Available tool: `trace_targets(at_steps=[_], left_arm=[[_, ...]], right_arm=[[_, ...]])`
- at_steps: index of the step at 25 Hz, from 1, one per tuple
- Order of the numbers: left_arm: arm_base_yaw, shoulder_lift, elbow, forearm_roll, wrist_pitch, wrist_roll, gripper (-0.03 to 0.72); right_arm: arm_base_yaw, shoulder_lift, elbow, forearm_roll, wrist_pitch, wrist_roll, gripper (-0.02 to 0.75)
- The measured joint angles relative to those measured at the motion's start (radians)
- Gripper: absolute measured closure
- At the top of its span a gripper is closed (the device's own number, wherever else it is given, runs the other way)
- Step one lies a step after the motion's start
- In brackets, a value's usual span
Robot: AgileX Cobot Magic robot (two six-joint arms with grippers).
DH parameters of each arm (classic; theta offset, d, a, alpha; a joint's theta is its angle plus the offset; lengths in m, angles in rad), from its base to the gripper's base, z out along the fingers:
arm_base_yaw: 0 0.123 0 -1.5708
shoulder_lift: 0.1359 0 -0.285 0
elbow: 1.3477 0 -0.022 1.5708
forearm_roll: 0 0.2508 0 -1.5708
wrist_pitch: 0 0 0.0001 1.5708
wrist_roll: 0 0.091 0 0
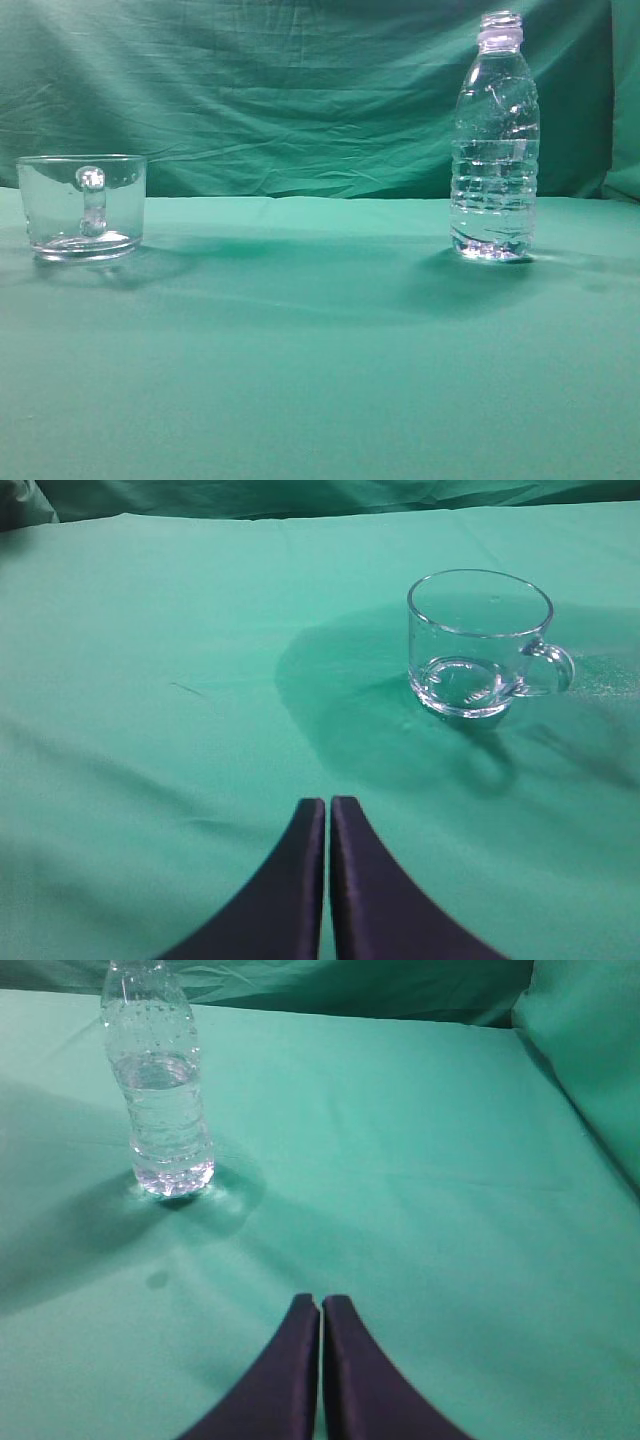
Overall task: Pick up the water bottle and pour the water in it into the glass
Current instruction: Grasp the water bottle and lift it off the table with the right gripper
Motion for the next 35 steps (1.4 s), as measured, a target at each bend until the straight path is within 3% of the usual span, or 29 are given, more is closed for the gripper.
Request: trace_targets(at_steps=[22, 30, 35], left_arm=[[0.0, 0.0, 0.0, 0.0, 0.0, 0.0, 0.688], [0.0, 0.0, 0.0, 0.0, 0.0, 0.0, 0.688], [0.0, 0.0, 0.0, 0.0, 0.0, 0.0, 0.688]], right_arm=[[0.0, 0.0, 0.002, -0.005, -0.021, -0.011, 0.738], [0.0, 0.0, 0.002, 0.17, -0.486, 0.167, 0.738], [0.0, 0.03, -0.061, 0.154, -0.491, 0.277, 0.738]])
